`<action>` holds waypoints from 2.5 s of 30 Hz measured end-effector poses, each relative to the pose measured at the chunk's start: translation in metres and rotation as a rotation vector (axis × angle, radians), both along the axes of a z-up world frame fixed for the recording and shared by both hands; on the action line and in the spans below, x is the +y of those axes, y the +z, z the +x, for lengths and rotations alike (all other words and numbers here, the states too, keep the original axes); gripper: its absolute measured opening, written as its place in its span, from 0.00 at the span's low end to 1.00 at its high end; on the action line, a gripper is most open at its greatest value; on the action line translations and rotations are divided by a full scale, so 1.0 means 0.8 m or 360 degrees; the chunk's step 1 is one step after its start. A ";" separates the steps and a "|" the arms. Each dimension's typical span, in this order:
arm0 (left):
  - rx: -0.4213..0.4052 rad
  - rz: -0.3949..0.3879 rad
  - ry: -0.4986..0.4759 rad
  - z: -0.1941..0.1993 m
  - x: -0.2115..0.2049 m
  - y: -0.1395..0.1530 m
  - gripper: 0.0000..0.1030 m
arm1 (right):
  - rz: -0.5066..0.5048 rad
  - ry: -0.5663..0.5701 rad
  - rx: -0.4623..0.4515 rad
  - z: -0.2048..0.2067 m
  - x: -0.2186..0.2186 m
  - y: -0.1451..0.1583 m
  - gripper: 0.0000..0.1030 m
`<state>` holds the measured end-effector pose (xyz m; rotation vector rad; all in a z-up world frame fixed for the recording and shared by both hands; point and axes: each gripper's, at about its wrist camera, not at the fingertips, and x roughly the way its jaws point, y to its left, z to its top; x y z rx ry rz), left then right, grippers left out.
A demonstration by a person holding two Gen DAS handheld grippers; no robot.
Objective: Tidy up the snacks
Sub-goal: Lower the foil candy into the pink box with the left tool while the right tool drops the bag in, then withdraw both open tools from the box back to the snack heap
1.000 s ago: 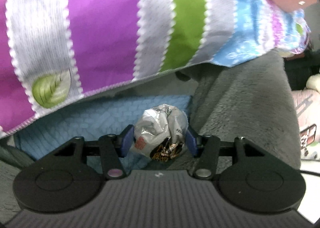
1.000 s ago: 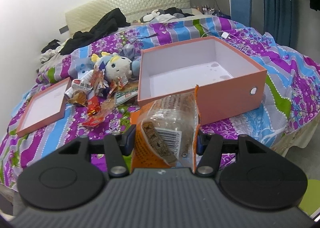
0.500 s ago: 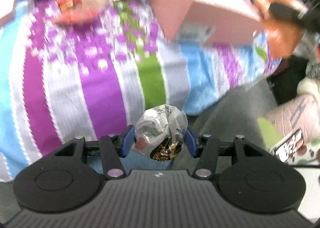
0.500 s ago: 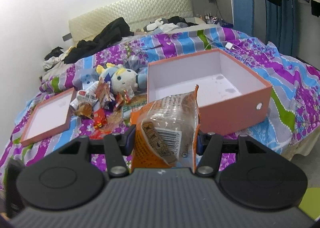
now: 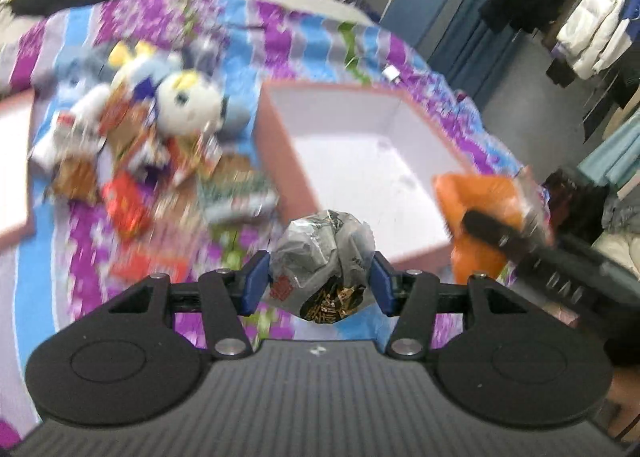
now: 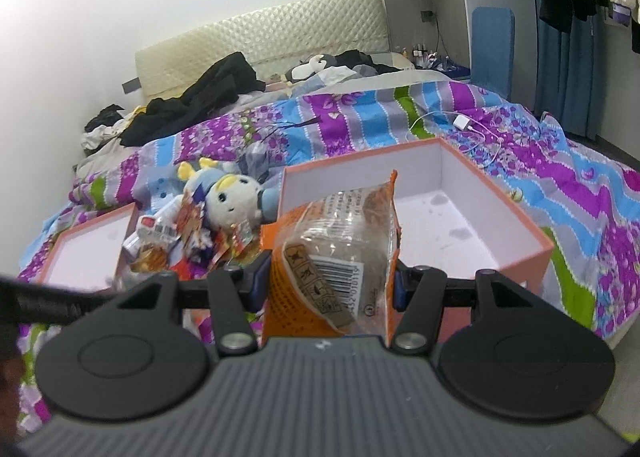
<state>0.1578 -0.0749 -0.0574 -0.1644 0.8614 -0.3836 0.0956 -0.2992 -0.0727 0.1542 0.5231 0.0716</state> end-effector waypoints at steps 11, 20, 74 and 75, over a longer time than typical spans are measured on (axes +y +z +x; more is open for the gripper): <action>0.0013 0.0021 -0.0123 0.142 -0.070 -0.008 0.57 | 0.0006 -0.0026 0.0157 0.108 -0.036 -0.046 0.57; 0.0163 0.0011 -0.0150 0.224 -0.107 -0.059 0.57 | 0.0019 -0.0060 0.0264 0.172 -0.054 -0.089 0.57; -0.0195 -0.0022 0.0400 -0.213 0.132 0.024 0.75 | 0.0077 0.0213 -0.0082 -0.141 0.086 -0.001 0.72; -0.0188 -0.0018 0.0410 -0.213 0.135 0.019 0.75 | 0.0071 0.0230 -0.0077 -0.141 0.090 -0.005 0.72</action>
